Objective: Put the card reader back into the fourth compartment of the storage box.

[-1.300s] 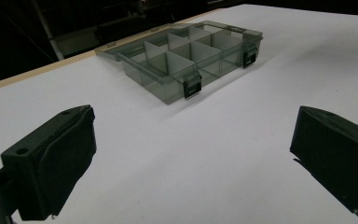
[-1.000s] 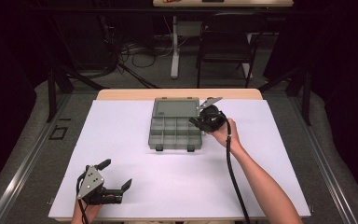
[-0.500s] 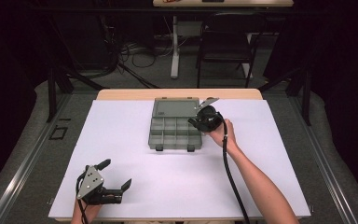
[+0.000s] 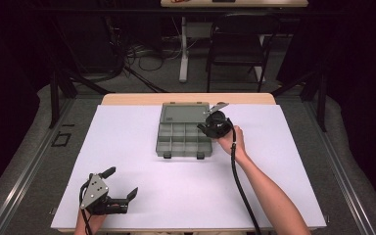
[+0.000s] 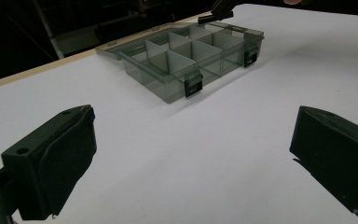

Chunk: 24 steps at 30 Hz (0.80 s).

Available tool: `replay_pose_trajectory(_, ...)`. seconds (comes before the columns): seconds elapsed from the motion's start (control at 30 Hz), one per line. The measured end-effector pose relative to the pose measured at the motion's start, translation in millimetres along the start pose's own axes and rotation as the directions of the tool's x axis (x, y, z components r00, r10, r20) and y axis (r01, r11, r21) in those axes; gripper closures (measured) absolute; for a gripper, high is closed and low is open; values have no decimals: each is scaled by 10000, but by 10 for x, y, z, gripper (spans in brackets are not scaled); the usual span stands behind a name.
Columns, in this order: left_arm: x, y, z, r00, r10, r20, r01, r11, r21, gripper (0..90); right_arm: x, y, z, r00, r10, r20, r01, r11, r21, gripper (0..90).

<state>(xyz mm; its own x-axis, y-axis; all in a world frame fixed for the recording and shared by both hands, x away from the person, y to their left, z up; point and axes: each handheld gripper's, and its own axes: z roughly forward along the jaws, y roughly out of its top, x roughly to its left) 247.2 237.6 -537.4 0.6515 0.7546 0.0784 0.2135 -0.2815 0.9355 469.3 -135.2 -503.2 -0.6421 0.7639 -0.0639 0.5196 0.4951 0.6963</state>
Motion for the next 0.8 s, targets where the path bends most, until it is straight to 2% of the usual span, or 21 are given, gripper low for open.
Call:
replay_pose_trajectory(0.43,-1,-1,10,10000,7,44,-7,10000,20,4,-1,7,67,9976,546,428,-553,9983,166,740)
replay_pose_trajectory(0.8,-1,1,-1,10000,14,-1,-14,10000,5,5,8,33,104,9941,932,551,-942,9954,163,739)
